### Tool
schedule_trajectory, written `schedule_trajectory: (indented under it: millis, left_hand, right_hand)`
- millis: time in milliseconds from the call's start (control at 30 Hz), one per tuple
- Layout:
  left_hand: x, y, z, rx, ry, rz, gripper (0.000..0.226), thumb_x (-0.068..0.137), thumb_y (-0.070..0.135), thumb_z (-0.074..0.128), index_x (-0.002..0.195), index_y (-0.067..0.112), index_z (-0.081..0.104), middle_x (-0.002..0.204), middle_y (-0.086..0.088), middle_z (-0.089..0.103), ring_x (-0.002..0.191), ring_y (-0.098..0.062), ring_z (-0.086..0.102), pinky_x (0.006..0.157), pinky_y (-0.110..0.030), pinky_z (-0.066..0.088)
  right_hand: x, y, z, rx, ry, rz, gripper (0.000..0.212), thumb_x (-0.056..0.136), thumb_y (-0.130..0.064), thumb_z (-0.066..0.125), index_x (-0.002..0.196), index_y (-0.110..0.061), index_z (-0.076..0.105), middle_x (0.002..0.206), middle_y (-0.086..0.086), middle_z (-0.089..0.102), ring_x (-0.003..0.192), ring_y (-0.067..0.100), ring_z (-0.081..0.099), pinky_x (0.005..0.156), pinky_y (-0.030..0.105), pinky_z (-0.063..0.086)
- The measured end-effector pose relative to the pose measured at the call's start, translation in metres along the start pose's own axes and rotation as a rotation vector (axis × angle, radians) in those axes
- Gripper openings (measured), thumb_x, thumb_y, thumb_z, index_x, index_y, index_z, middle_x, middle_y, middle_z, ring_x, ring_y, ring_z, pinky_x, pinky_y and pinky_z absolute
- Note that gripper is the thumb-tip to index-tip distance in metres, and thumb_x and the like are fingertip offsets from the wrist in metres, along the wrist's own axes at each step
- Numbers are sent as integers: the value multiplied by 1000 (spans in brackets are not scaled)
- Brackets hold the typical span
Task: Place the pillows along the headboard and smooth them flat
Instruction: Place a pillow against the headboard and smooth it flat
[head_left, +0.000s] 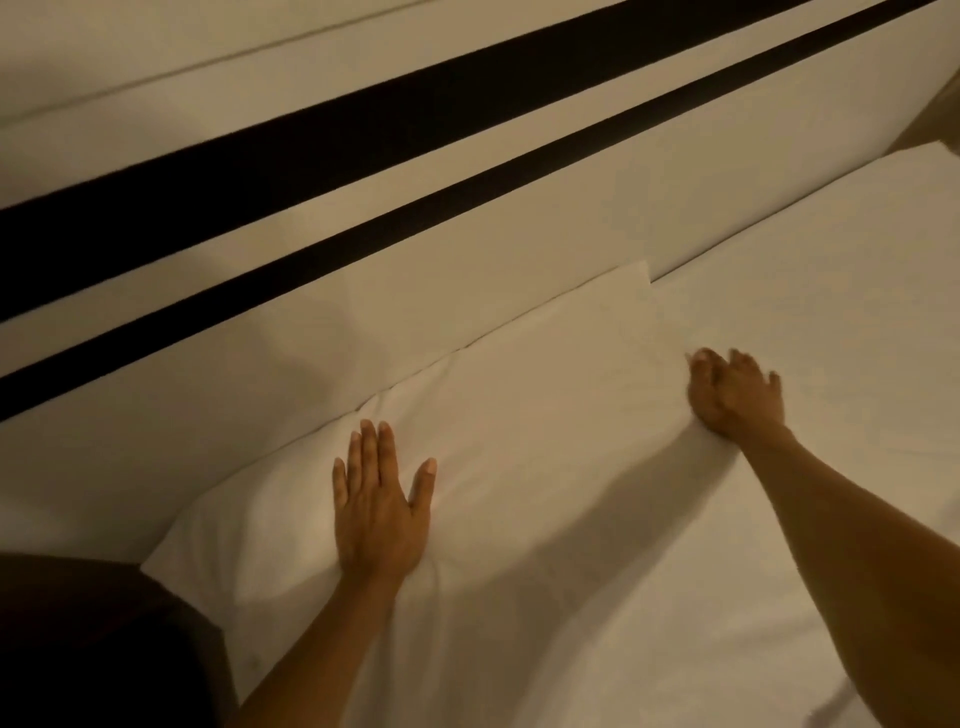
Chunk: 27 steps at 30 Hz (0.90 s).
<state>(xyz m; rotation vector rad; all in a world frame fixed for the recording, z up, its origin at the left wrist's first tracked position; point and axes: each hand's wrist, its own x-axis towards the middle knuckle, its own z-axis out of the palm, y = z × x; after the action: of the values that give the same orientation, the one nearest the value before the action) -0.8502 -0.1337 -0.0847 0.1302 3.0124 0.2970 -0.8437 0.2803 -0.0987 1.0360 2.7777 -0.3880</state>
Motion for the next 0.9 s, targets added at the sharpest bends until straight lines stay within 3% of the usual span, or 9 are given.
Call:
schedule_trajectory:
  millis: [67, 133, 267, 333, 433, 500, 633, 767, 900]
  left_hand:
    - [-2, 2, -11, -13, -17, -9, 77, 92, 60, 12, 155, 15, 4, 164, -3, 0, 151, -16, -3, 122, -36, -4]
    - [-10, 7, -22, -40, -16, -32, 74, 96, 56, 16, 154, 12, 7, 164, -5, 3, 151, -17, -1, 123, -40, -1]
    - [-61, 25, -35, -102, 22, 11, 82, 93, 60, 4, 152, 6, 24, 160, -10, 18, 150, -23, 14, 121, -42, 6]
    - [-99, 30, -31, -108, -34, 81, 87, 92, 63, 3, 147, 4, 36, 156, -13, 30, 146, -26, 26, 119, -40, 12]
    - [-145, 23, -18, -51, -163, 169, 82, 93, 63, 12, 141, 5, 46, 152, -12, 36, 141, -22, 30, 120, -31, 4]
    - [-158, 12, -9, -16, -196, 188, 80, 93, 62, 16, 139, 6, 49, 151, -10, 37, 141, -21, 27, 119, -29, 1]
    - [-159, -2, -1, -13, -188, 241, 79, 92, 63, 20, 144, 8, 42, 154, -9, 34, 142, -20, 27, 120, -29, 2]
    - [-160, -5, -5, -20, -196, 253, 77, 91, 60, 25, 145, 7, 41, 153, -10, 36, 142, -18, 26, 119, -30, 4]
    - [-165, -11, -24, -11, -245, 281, 77, 95, 57, 15, 143, 5, 45, 152, -12, 38, 142, -25, 35, 116, -31, 4]
  right_hand:
    - [-8, 27, -12, -16, 32, 138, 56, 99, -44, 17, 143, -18, 38, 151, 18, 36, 142, 32, 27, 116, 55, 18]
    - [-23, 36, -20, 2, 78, 143, 56, 100, -41, 17, 147, -15, 32, 152, 19, 33, 143, 33, 26, 115, 55, 21]
    - [-73, 2, -14, -4, 72, -171, 58, 101, -46, 15, 154, -26, 12, 163, 9, 10, 150, 26, 9, 121, 47, 11]
    - [-105, -26, -1, -26, 81, -367, 57, 99, -50, 11, 154, -34, 7, 163, 4, 8, 151, 22, 7, 120, 44, 11]
    - [-142, -42, 28, -43, 66, -587, 54, 99, -50, 11, 152, -39, 7, 163, 1, 10, 150, 19, 9, 119, 40, 9]
    - [-148, -26, 42, -47, 13, -534, 53, 100, -48, 12, 151, -39, 4, 163, -2, 6, 150, 18, 7, 120, 38, 5]
    - [-135, 23, 44, -51, 26, -241, 54, 101, -43, 21, 153, -36, 7, 163, -3, 5, 151, 19, 8, 120, 42, 7]
    - [-125, 58, 22, -111, -14, -17, 60, 101, -41, 21, 155, -21, 4, 163, 6, 5, 151, 22, 6, 121, 48, 9]
    - [-144, 49, -4, -169, -41, -27, 62, 102, -40, 21, 155, -15, 1, 163, 11, 0, 151, 27, 2, 122, 48, 10]
